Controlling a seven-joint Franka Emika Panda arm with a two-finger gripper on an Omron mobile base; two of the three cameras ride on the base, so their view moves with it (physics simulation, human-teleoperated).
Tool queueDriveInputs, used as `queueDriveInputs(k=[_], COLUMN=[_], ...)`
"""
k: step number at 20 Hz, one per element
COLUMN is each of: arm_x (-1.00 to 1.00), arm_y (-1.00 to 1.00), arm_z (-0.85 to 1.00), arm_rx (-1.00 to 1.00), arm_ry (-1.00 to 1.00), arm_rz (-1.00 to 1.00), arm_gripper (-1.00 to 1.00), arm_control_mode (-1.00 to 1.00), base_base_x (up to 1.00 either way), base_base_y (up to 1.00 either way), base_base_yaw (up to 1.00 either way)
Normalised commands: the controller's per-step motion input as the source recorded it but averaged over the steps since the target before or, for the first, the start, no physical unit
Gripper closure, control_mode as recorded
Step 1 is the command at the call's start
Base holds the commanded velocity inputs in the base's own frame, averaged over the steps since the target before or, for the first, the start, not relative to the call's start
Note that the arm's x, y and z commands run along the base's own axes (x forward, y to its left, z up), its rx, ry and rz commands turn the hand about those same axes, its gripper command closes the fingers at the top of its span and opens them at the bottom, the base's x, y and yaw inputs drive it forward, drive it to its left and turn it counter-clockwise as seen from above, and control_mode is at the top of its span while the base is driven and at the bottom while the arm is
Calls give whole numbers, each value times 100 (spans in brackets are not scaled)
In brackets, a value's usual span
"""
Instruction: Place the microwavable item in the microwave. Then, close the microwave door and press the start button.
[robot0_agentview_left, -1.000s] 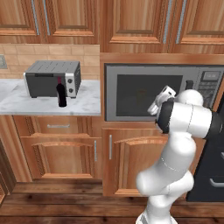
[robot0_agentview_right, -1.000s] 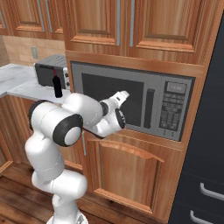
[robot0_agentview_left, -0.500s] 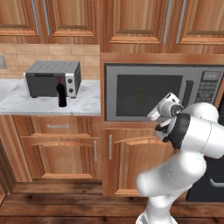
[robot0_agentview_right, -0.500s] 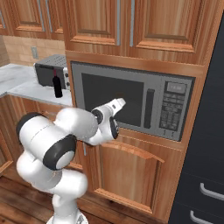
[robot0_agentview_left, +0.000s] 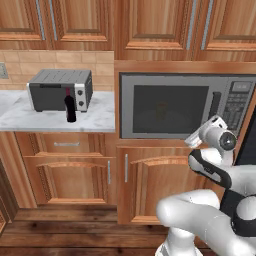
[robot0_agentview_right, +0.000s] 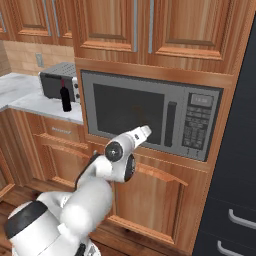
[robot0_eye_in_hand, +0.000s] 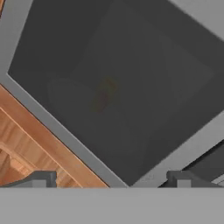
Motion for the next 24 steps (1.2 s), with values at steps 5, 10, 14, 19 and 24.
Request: queueDriveInputs(k=[5, 10, 14, 19, 24], arm_x=[-52, -20, 1, 1, 0], arm_y=[-100, -96, -42, 0, 0], arm_z=[3, 0, -16, -32, -38], arm_rx=[9, 10, 7, 1, 1], arm_ry=[6, 1, 0, 4, 3], arm_rz=[0, 0, 0, -1, -1], arm_gripper=[-100, -100, -100, -100, -100], arm_control_mode=[-100, -100, -100, -100, -100], base_base_x=[0, 0, 0, 0, 0], base_base_y=[0, 0, 0, 0, 0], base_base_yaw=[0, 0, 0, 0, 0])
